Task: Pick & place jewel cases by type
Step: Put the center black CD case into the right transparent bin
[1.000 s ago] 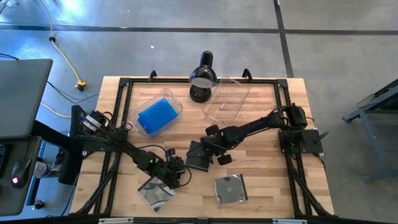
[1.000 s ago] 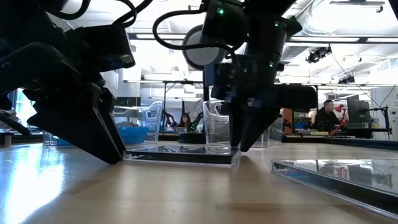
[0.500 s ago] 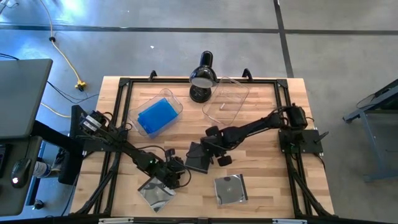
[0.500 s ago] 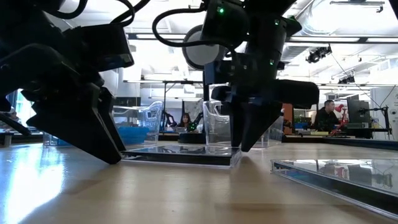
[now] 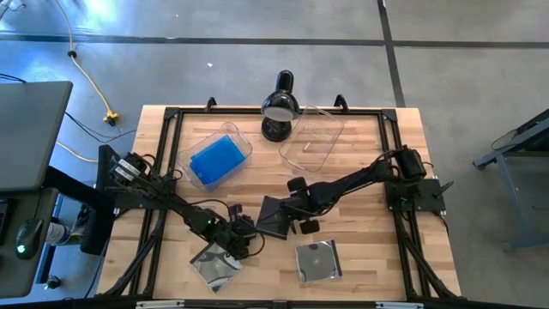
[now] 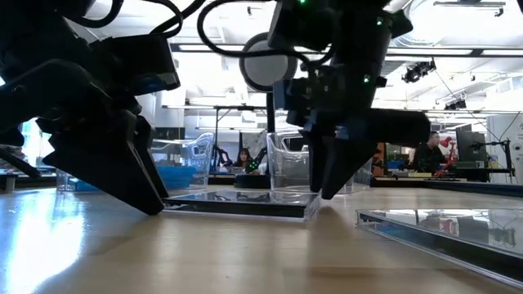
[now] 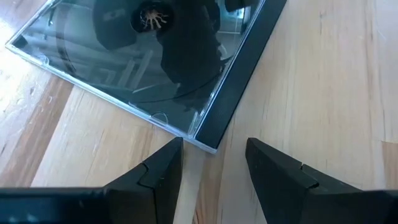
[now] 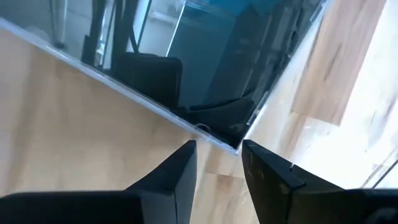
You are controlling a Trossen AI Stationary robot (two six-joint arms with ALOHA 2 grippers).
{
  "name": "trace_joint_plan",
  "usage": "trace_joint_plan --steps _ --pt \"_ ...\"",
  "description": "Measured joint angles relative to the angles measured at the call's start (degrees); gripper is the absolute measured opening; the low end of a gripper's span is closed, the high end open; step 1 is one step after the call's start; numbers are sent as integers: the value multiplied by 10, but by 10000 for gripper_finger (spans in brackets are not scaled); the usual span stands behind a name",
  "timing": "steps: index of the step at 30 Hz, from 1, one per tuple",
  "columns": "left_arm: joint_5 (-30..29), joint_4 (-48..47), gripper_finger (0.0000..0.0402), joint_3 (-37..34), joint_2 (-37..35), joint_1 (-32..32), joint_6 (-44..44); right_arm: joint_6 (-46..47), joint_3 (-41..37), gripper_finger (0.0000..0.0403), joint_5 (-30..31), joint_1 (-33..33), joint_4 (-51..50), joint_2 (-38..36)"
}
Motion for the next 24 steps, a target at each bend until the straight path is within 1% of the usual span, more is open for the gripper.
trace_joint_plan --steps 6,9,13,16,18,20,24 --pt "3 27 174 -1 1 0 32 4 0 124 3 17 -2 -7" --pt "7 42 174 -1 2 0 44 26 0 124 9 25 -13 -8" --pt "18 49 174 -2 2 0 46 82 0 124 -25 33 -45 -8" --pt "50 56 174 2 2 0 70 118 0 124 -43 40 -65 -8" --pt "53 31 174 14 2 0 86 134 0 124 -40 41 -61 -8" --pt "51 -20 174 35 2 -1 90 150 0 124 -41 41 -43 -8" --pt "56 -126 174 84 2 -1 90 183 1 124 -67 34 -27 -9"
